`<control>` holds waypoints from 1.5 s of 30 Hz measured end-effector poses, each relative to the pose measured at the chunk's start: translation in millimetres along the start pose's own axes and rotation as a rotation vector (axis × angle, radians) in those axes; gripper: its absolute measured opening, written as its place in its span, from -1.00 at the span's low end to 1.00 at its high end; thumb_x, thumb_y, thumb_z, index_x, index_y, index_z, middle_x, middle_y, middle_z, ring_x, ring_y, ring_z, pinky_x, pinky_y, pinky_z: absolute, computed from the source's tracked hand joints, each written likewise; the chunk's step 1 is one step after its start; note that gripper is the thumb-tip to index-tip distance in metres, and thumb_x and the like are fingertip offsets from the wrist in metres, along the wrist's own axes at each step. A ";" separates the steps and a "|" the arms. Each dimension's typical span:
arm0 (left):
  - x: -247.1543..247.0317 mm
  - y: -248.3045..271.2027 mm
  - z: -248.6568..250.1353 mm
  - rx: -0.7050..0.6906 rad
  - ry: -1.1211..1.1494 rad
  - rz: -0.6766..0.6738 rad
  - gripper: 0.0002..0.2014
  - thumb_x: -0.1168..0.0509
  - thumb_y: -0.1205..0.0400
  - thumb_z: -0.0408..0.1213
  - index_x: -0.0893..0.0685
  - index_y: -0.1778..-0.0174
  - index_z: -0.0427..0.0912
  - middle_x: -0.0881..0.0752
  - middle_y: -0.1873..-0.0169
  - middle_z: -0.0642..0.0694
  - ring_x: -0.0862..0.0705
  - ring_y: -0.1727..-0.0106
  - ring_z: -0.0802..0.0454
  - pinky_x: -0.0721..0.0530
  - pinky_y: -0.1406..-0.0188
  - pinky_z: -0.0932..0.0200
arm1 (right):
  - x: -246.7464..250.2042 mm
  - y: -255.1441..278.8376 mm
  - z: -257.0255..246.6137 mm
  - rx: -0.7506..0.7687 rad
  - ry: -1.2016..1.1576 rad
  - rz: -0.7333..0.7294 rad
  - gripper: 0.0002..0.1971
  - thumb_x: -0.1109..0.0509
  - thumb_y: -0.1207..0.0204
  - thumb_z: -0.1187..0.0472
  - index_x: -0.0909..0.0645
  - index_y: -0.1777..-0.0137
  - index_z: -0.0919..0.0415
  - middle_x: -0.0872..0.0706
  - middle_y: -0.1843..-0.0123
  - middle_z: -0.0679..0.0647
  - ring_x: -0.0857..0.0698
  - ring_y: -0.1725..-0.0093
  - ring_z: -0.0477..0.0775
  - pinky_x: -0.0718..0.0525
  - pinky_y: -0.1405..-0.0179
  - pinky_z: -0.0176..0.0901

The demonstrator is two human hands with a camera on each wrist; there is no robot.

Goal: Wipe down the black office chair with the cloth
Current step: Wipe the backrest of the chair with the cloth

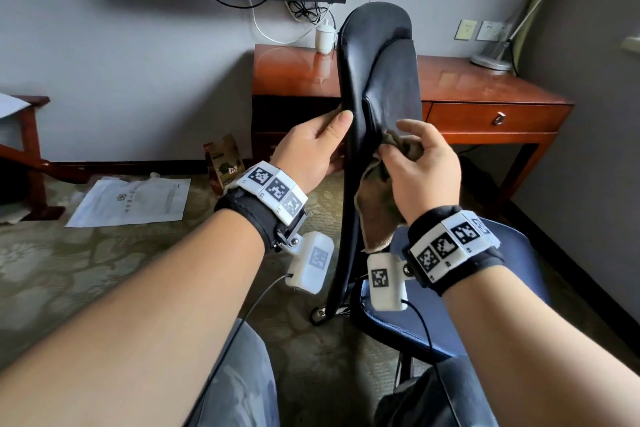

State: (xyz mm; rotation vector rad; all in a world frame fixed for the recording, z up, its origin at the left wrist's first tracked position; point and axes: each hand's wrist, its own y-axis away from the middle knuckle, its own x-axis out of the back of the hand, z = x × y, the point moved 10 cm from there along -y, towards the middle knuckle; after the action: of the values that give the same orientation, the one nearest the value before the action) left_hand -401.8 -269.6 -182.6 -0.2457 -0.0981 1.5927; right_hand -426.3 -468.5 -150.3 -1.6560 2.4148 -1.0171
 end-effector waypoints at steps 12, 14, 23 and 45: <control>-2.7 -1.8 -18.9 -0.096 -0.161 -0.120 -0.33 -0.50 -0.58 0.28 -0.62 -0.61 0.14 -0.79 -0.39 0.11 -0.71 -0.49 0.07 -0.52 -0.64 -0.23 | -6.1 17.2 -25.9 0.313 0.224 -0.108 -0.84 -0.53 -0.58 0.03 -0.80 -0.09 0.02 -0.70 0.04 -0.05 -0.69 0.04 -0.07 -0.64 0.03 -0.18; -2.2 -3.1 -17.0 -0.117 -0.180 -0.115 -0.35 -0.49 -0.60 0.22 -0.63 -0.61 0.10 -0.80 -0.38 0.11 -0.71 -0.49 0.08 -0.52 -0.64 -0.22 | -15.5 13.6 -26.9 0.313 0.307 -0.132 -0.84 -0.49 -0.58 0.00 -0.78 -0.07 0.02 -0.67 0.07 -0.05 -0.71 0.07 0.08 -0.65 0.11 -0.05; -6.3 5.2 -22.5 -0.003 -0.044 -0.132 -0.50 -0.41 -0.76 -0.16 -0.57 -0.66 0.04 -0.84 -0.31 -0.06 -0.80 -0.36 -0.10 -0.72 -0.44 -0.31 | -14.8 30.0 10.5 0.154 0.279 -0.165 -0.83 -0.47 -0.59 0.04 -0.60 -0.12 -0.06 -0.61 0.17 -0.17 -0.66 0.14 0.02 -0.44 0.17 -0.17; -10.7 12.7 -20.4 0.037 -0.037 -0.120 -0.54 -0.36 -0.82 -0.20 -0.55 -0.67 0.04 -0.83 -0.32 -0.05 -0.81 -0.34 -0.07 -0.76 -0.39 -0.21 | -9.1 33.2 22.8 -0.059 0.273 -0.169 -0.79 -0.45 -0.60 -0.02 -0.51 0.09 0.05 -0.63 0.28 -0.15 -0.64 0.16 0.09 -0.48 0.17 -0.12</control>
State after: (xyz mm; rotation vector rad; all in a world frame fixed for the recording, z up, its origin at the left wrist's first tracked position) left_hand -409.5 -282.6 -204.1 -0.1789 -0.1099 1.4784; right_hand -440.9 -464.9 -188.9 -1.8807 2.5229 -1.2853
